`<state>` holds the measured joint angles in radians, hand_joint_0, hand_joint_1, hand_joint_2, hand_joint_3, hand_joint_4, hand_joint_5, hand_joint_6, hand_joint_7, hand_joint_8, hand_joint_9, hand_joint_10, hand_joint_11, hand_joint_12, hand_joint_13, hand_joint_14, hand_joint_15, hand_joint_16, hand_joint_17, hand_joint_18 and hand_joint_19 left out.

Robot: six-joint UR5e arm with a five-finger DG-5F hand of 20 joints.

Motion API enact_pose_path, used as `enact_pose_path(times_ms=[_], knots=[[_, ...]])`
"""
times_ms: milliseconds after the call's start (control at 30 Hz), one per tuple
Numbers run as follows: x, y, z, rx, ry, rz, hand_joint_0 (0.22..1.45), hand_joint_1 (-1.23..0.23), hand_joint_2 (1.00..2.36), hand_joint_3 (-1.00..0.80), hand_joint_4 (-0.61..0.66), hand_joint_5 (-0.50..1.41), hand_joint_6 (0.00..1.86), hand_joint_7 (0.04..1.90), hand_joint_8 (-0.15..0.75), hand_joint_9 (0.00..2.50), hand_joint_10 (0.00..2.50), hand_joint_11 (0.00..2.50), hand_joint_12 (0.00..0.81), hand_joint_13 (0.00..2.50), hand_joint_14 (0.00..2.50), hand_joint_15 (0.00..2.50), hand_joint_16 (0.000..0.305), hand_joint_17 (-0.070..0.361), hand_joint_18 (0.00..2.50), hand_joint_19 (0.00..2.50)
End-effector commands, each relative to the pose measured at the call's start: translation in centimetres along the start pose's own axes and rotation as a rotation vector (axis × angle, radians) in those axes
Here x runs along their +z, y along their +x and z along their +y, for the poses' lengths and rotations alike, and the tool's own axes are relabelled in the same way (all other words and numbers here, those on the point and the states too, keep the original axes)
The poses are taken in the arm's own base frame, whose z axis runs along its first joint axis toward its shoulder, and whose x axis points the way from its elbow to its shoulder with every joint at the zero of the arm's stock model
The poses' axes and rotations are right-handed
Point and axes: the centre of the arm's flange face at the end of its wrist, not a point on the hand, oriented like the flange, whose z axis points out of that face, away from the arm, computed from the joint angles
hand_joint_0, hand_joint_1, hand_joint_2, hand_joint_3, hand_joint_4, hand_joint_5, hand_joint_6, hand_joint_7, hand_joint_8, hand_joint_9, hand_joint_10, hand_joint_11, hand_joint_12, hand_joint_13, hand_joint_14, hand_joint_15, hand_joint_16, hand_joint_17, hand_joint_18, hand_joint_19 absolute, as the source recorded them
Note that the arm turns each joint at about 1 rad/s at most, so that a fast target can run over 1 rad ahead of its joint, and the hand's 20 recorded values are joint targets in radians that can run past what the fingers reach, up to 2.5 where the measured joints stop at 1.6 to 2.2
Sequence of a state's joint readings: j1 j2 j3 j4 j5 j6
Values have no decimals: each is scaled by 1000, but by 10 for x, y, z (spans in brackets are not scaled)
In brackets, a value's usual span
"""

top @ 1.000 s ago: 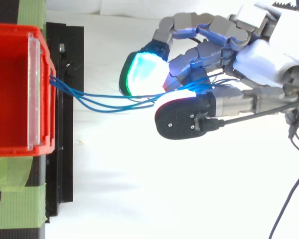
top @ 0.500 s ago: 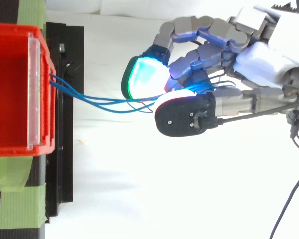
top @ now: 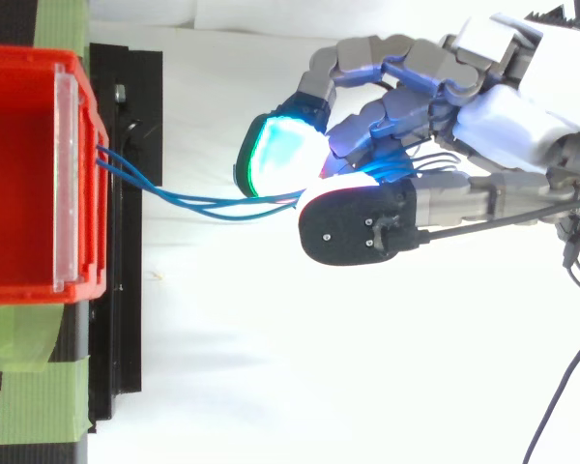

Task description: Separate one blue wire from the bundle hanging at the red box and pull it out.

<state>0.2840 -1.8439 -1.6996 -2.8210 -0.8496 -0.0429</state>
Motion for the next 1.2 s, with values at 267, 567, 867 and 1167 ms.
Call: enact_pose_path(times_ms=[267,567,867,1167], knots=[[-2,4,0,15,-1,6,601,-577,1020,-251,216,-197,770,1120,334,810,319,1848,367,888,1978,1160,46,103,787,1260],[-2,4,0,10,3,6,588,-524,1019,-269,217,-194,766,1126,340,837,278,1875,365,895,1974,1153,47,105,787,1256],[-2,4,0,9,3,6,576,-515,1018,-287,216,-192,761,1134,339,848,259,1880,369,897,1967,1176,47,106,791,1257],[-2,4,0,7,3,6,572,-521,1016,-308,223,-192,757,1148,346,853,248,1899,368,894,1969,1168,48,107,792,1252]])
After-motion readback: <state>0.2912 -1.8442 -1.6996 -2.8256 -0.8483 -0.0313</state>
